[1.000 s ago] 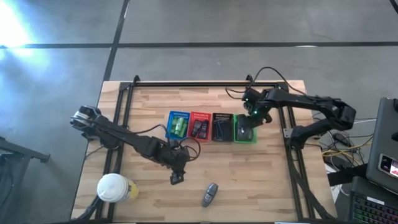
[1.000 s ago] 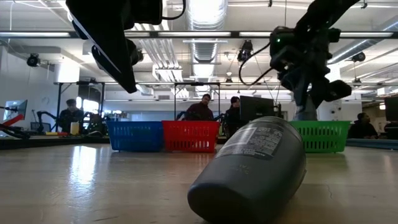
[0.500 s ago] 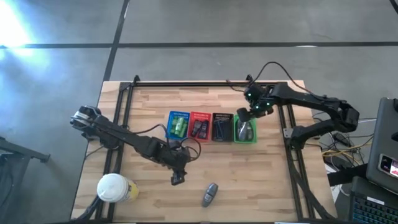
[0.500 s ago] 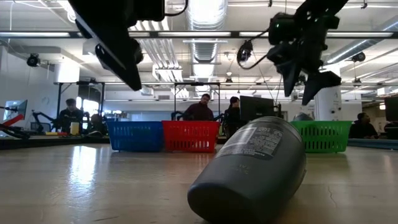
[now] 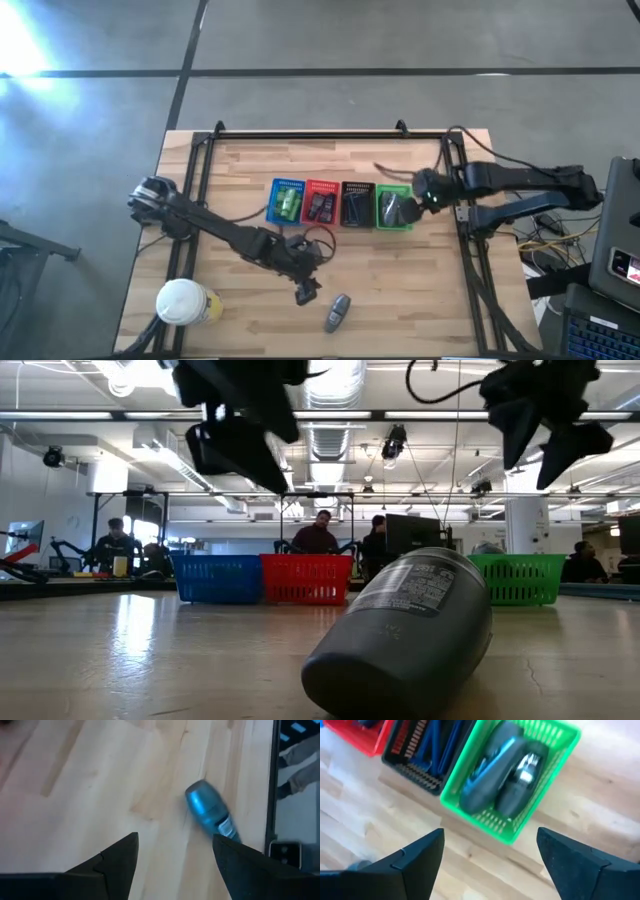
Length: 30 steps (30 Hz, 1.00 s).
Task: Pick & Place Travel size toiletries
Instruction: Put the gray deodorant into the green bin
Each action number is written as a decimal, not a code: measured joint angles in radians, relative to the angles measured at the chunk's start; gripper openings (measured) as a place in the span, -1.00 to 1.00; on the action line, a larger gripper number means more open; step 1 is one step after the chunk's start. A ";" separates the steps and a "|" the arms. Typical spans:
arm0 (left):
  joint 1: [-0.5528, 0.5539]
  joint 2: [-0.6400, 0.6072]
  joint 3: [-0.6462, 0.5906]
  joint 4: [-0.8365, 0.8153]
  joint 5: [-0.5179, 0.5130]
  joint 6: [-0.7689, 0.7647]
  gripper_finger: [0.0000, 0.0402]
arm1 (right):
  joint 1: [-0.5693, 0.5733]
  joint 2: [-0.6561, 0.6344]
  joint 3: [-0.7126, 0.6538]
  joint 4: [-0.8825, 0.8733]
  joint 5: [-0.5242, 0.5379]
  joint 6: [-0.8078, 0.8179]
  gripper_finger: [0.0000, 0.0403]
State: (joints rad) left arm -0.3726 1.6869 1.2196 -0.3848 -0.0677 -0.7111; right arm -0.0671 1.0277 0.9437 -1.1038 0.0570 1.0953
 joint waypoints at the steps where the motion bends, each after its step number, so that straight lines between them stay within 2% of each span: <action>1: -0.004 0.026 0.027 0.000 -0.001 -0.015 0.29 | 0.044 -0.005 -0.005 -0.002 0.022 0.038 0.57; 8: -0.037 0.247 0.286 -0.136 0.001 -0.195 0.29 | 0.304 -0.002 -0.012 -0.046 0.128 0.278 0.65; 14: -0.063 0.422 0.531 -0.334 -0.003 -0.328 0.35 | 0.443 0.040 -0.012 -0.045 0.153 0.393 0.73; 22: -0.090 0.576 0.757 -0.512 -0.041 -0.443 0.59 | 0.501 0.088 -0.013 -0.043 0.155 0.427 0.78; 30: -0.092 0.626 0.773 -0.507 -0.066 -0.488 0.68 | 0.503 0.092 -0.012 -0.041 0.146 0.466 0.71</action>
State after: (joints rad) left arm -0.4644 2.3131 1.9930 -0.8917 -0.1333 -1.1988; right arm 0.4355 1.1194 0.9315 -1.1452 0.2025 1.5611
